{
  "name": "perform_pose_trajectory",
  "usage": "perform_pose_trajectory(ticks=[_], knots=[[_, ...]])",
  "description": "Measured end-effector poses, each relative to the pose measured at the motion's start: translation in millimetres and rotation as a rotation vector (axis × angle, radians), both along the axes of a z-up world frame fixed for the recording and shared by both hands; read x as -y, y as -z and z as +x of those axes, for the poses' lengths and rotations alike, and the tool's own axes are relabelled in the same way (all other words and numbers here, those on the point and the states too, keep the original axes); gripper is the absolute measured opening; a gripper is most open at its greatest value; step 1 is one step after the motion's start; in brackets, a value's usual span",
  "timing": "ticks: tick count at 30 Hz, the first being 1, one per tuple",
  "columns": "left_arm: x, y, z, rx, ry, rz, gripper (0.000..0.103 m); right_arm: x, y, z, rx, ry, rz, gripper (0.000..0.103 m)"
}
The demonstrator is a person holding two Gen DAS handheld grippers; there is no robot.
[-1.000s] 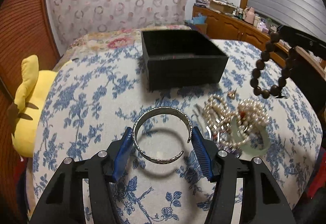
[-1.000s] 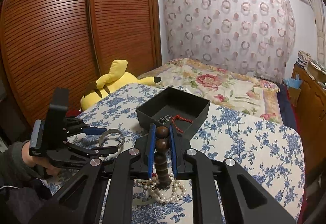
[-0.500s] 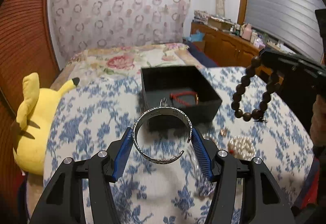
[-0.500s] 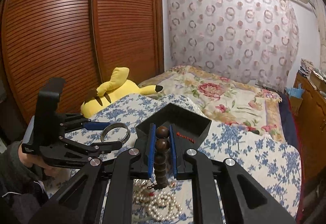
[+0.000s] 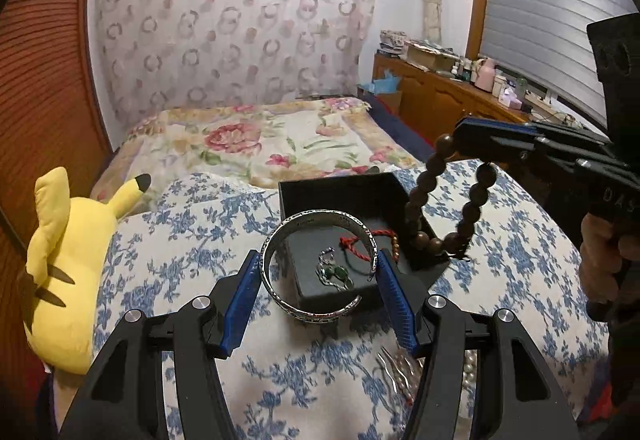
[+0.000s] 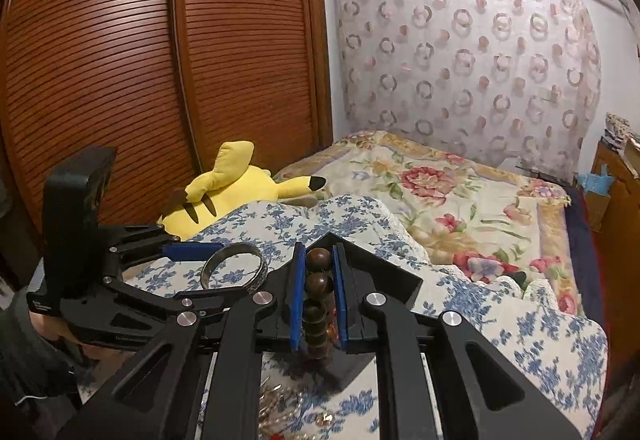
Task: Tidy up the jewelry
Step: 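Lower the bangle and bead bracelet into the black box and open both tools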
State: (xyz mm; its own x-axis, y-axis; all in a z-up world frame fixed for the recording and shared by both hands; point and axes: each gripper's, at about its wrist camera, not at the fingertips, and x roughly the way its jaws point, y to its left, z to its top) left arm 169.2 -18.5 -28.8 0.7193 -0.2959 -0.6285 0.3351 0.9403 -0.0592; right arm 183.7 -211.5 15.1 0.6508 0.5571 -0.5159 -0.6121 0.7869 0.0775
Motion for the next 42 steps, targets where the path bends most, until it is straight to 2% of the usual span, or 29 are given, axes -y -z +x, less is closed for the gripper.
perform_pose_trajectory(ticks=[13, 19, 20, 22, 32, 39, 41, 42], knots=[[-8, 9, 28, -0.04, -0.04, 0.014, 0.056, -12, 42, 39, -0.123, -0.077, 0.028, 0.015], [-4, 9, 36, -0.046, -0.04, 0.028, 0.056, -7, 69, 57, -0.185, -0.034, 0.002, 0.018], [-2, 9, 38, -0.047, -0.038, 0.028, 0.056, -5, 69, 59, -0.188, -0.024, 0.006, 0.029], [1, 10, 44, -0.049, -0.033, 0.027, 0.056, 2, 67, 61, -0.178, 0.002, 0.025, 0.038], [27, 19, 76, -0.074, -0.004, 0.068, 0.056, 31, 61, 65, -0.142, 0.08, 0.041, 0.038], [41, 25, 85, -0.078, 0.005, 0.105, 0.056, 38, 63, 67, -0.142, 0.099, 0.035, 0.038], [41, 25, 85, -0.072, 0.003, 0.102, 0.06, 36, 64, 66, -0.139, 0.097, 0.028, 0.038], [41, 23, 85, -0.066, 0.001, 0.098, 0.067, 35, 64, 66, -0.138, 0.096, 0.027, 0.038]])
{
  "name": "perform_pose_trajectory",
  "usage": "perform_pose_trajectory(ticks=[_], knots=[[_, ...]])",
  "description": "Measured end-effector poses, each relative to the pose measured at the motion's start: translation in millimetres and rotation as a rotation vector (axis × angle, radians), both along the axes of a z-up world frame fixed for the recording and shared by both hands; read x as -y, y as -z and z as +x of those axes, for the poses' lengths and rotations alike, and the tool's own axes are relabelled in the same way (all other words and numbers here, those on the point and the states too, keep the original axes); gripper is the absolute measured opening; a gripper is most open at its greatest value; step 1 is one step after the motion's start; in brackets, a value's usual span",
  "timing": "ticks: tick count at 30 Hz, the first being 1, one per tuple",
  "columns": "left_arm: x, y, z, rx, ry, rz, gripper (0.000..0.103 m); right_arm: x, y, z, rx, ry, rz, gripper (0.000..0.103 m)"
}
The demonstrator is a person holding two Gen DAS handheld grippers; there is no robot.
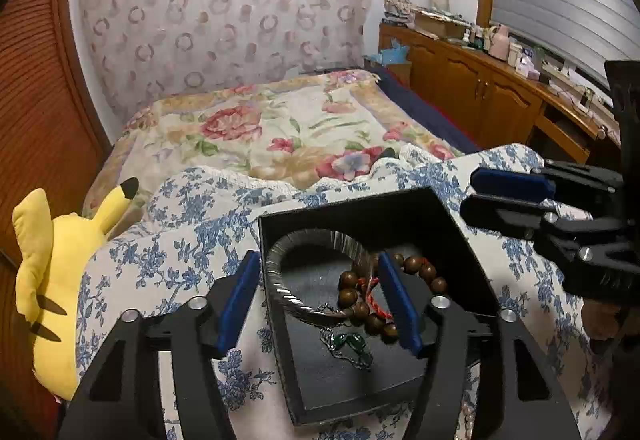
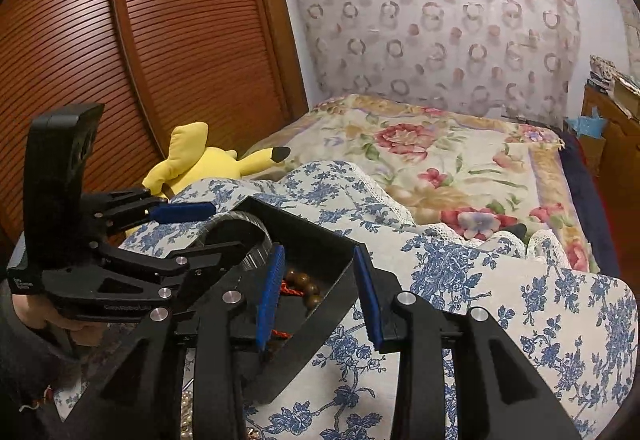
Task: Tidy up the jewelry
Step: 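Lower the bangle and bead bracelet into the black box and open both tools, then withdraw both tools from the box back toward the remaining jewelry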
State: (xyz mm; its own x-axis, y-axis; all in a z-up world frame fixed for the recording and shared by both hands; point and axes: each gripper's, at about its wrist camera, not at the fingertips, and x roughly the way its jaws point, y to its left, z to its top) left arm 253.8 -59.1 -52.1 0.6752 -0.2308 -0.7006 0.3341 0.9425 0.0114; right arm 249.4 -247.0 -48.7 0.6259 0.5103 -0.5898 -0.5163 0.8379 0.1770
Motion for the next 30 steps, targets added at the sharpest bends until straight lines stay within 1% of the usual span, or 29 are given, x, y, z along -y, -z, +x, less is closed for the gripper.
perform_pose_trajectory(ticks=[1, 6, 11, 12, 14, 15, 23, 30], knots=[[0, -2, -2, 0.008, -0.001, -0.002, 0.069, 0, 0, 0, 0.0, -0.001, 0.0, 0.038], [-5, -8, -12, 0.023, -0.007, -0.016, 0.07, -1, -4, -2, 0.013, 0.007, -0.005, 0.038], [-18, -11, -40, 0.027, -0.009, -0.03, 0.071, 2, -15, -15, 0.042, 0.014, -0.02, 0.038], [-19, -10, -45, 0.026, -0.007, -0.028, 0.072, 3, -17, -19, 0.047, 0.013, -0.023, 0.038], [-22, -8, -59, 0.023, -0.004, -0.026, 0.079, 5, -20, -29, 0.052, 0.01, -0.033, 0.038], [-24, -6, -66, 0.019, -0.002, -0.031, 0.079, 6, -20, -35, 0.054, 0.008, -0.038, 0.038], [-31, 14, -117, -0.02, 0.013, -0.043, 0.079, 11, -7, -88, 0.031, 0.008, -0.074, 0.038], [-40, 27, -148, -0.051, 0.004, -0.073, 0.08, 13, 12, -128, -0.001, 0.022, -0.082, 0.038]])
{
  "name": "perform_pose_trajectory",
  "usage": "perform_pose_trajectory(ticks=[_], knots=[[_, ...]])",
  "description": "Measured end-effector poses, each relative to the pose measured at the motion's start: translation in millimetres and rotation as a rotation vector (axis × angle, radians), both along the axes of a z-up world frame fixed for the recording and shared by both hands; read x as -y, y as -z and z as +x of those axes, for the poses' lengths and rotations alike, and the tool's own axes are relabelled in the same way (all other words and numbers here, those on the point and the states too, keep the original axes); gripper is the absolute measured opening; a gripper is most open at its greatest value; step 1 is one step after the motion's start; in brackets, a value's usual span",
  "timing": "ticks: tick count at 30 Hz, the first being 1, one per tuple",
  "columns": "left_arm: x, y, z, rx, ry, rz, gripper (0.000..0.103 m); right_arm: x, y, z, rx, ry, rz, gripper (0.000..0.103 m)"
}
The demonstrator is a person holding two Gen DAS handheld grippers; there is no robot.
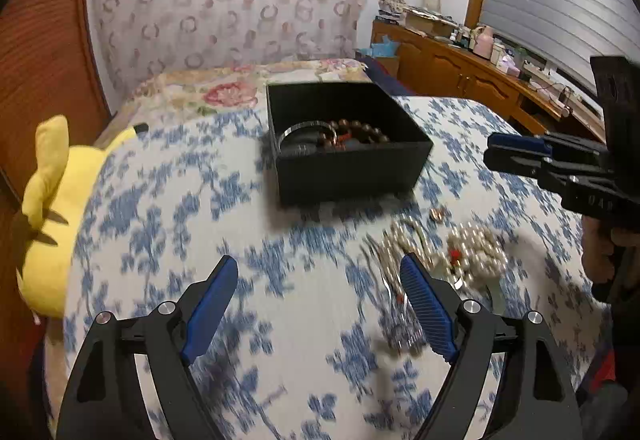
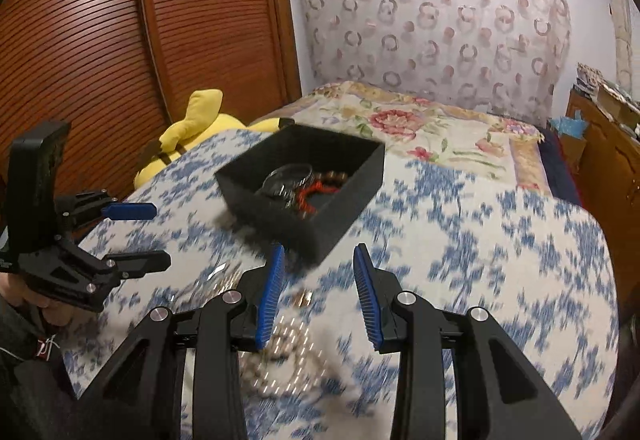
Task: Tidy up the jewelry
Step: 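Withdraw both tools from the box back toward the remaining jewelry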
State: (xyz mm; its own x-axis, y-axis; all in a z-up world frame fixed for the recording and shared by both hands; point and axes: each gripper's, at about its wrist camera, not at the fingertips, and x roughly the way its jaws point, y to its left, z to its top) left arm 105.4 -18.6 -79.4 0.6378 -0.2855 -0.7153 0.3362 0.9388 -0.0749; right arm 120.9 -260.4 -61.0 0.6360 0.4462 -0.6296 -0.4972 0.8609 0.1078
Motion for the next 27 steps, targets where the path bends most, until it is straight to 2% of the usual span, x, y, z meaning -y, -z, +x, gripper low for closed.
perform_pose_trajectory(ticks=[10, 17, 19, 23, 26, 27], knots=[[2, 16, -27, -0.033, -0.003, -0.051, 0.08, 5, 16, -44, -0.033, 0.007, 0.025, 0.038], [12, 27, -30, -0.071, 0.021, -0.087, 0.08, 12, 25, -64, -0.049, 0.012, 0.025, 0.038], [15, 28, -30, -0.08, 0.03, -0.101, 0.078, 11, 25, -66, -0.049, 0.012, 0.026, 0.038], [17, 30, -25, -0.102, 0.033, -0.143, 0.066, 11, 26, -68, -0.049, 0.01, 0.031, 0.038], [17, 31, -22, -0.115, 0.032, -0.168, 0.062, 12, 26, -68, -0.05, 0.012, 0.032, 0.038], [16, 32, -21, -0.118, 0.033, -0.171, 0.055, 12, 26, -68, -0.051, 0.012, 0.032, 0.038]])
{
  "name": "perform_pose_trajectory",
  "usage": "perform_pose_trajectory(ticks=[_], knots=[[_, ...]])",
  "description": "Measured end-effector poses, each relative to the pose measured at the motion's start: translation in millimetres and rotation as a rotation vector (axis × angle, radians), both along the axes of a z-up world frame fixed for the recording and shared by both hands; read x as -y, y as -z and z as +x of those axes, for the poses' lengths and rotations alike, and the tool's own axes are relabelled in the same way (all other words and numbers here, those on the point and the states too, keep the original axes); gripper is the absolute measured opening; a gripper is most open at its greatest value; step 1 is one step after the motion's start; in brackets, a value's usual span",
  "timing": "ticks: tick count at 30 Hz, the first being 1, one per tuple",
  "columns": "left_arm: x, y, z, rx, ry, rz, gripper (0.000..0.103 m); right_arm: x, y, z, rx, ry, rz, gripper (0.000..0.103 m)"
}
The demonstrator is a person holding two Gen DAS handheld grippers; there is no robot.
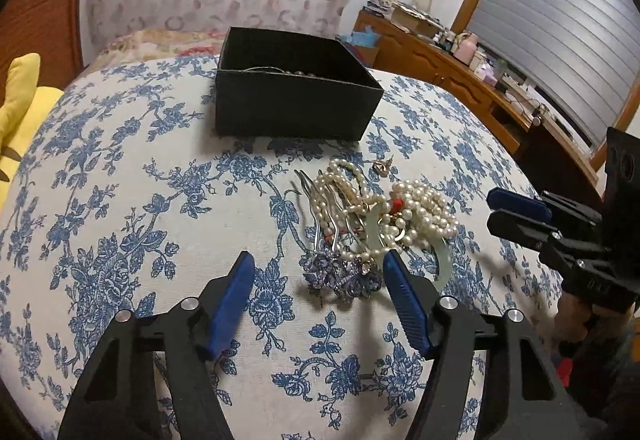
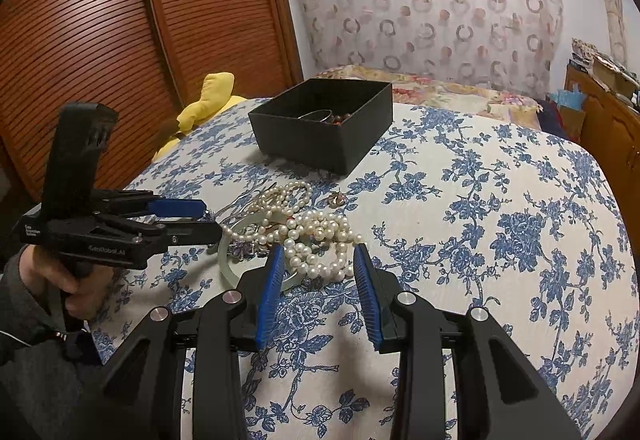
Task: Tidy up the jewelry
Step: 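Withdraw both tools from the box back toward the remaining jewelry, then grasp the silver crystal hair comb with the left tool while the right tool grasps the pearl necklace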
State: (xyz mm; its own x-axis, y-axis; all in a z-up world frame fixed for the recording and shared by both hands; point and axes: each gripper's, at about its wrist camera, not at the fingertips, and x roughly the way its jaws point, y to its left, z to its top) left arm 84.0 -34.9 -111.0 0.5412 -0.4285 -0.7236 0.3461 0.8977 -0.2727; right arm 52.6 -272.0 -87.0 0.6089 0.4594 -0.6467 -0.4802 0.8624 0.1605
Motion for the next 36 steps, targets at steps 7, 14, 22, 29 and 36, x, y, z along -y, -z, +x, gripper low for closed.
perform_pose_trajectory(ticks=[7, 14, 22, 29, 36], knots=[[-4, -5, -4, -0.004, 0.028, -0.062, 0.018, -5, 3, -2, -0.012, -0.008, -0.003, 0.038], [-4, -28, -16, 0.068, 0.06, -0.024, 0.009, -11, 2, 1, -0.01, -0.024, -0.009, 0.038], [-15, -43, -21, 0.097, 0.048, 0.006, 0.008, -26, 3, 3, -0.016, -0.064, -0.017, 0.038], [-31, -41, -21, 0.084, 0.023, 0.0, 0.008, -49, 1, 3, -0.008, -0.12, -0.041, 0.038], [-40, -43, -21, 0.092, 0.012, -0.006, 0.008, -83, 1, 9, 0.01, -0.205, -0.08, 0.038]])
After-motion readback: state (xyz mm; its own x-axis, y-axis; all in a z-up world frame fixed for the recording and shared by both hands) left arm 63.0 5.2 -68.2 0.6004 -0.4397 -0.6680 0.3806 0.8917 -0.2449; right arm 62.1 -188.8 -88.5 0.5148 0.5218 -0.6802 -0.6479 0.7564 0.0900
